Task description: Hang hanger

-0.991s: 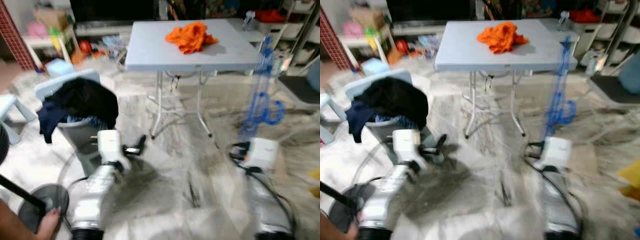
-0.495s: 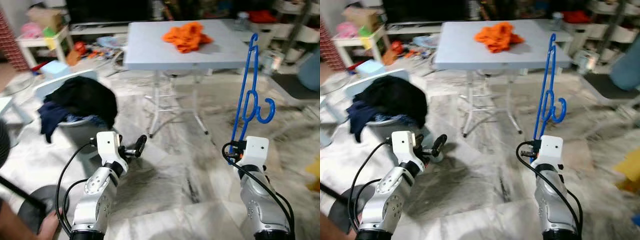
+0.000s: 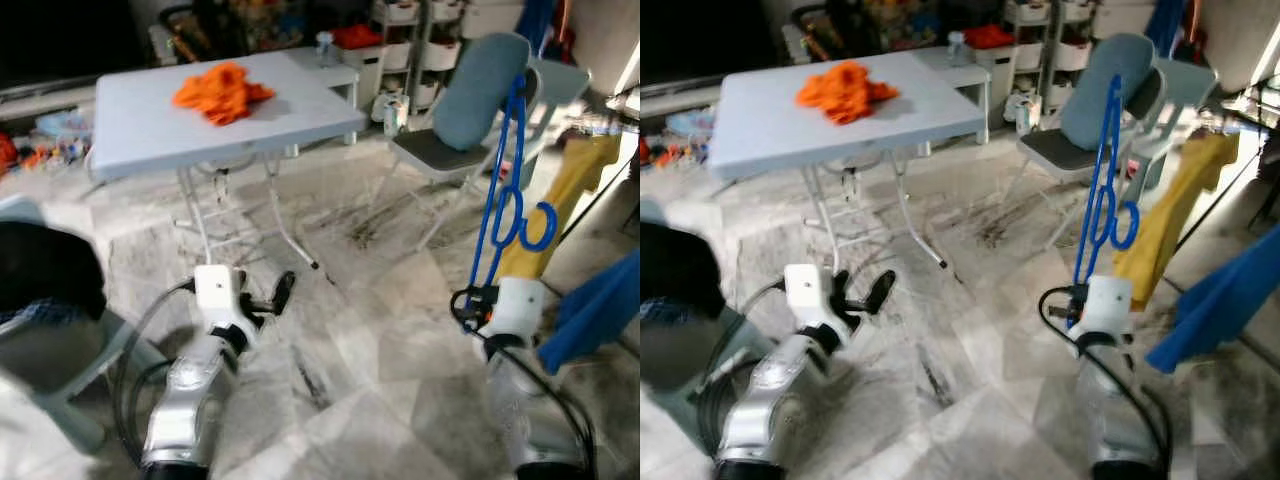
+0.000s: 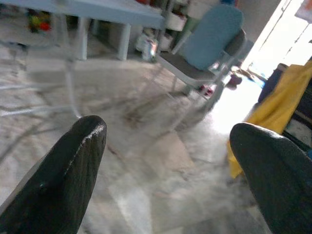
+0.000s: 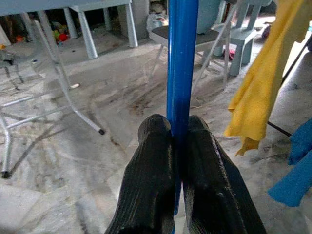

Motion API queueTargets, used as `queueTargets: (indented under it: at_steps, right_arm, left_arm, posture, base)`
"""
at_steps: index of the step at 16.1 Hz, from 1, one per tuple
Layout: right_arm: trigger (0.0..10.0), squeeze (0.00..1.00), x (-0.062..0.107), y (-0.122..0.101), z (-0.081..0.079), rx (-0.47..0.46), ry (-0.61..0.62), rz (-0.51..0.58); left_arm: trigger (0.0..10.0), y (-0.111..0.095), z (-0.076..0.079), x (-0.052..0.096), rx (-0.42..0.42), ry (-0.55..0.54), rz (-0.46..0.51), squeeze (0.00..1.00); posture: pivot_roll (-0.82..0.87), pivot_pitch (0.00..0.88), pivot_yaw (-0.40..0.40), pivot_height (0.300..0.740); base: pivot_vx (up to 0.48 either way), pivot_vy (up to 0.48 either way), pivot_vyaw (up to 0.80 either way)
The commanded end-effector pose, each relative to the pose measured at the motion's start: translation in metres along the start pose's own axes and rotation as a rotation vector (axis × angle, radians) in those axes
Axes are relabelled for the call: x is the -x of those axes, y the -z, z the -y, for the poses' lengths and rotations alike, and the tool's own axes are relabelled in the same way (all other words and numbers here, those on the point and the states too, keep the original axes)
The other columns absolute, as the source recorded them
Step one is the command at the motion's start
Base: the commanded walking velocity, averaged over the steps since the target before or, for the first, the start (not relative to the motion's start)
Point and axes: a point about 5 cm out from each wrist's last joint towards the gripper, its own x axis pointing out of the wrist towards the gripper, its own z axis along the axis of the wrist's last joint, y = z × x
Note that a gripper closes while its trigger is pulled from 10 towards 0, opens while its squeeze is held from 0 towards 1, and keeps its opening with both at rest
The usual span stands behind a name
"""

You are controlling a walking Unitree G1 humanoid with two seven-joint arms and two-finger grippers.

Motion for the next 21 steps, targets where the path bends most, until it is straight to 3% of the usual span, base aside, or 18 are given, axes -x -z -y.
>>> queueTargets:
  at_steps: [1, 21]
  right_arm:
    - [10.0, 0.00, -0.0017, -0.0012, -0.0035, -0.003, -0.008, 0.002]
    - [10.0, 0.00, -0.0043, -0.0004, -0.0074, -0.041, -0.021, -0.011]
  left_arm:
    - [10.0, -0.0033, -0.0025, 0.0007, -0.013, -0.002, 0.006, 0.00]
    - [10.0, -0.0002, -0.0021, -0.0025, -0.014, 0.016, -0.049, 0.00]
  posture:
    - [-0.12, 0.000, 0.006, 0.740]
    - [-0.11, 0.000, 0.010, 0.740]
  base:
    - [0.296, 0.000, -0.52]
    - [0.247, 0.398, -0.02]
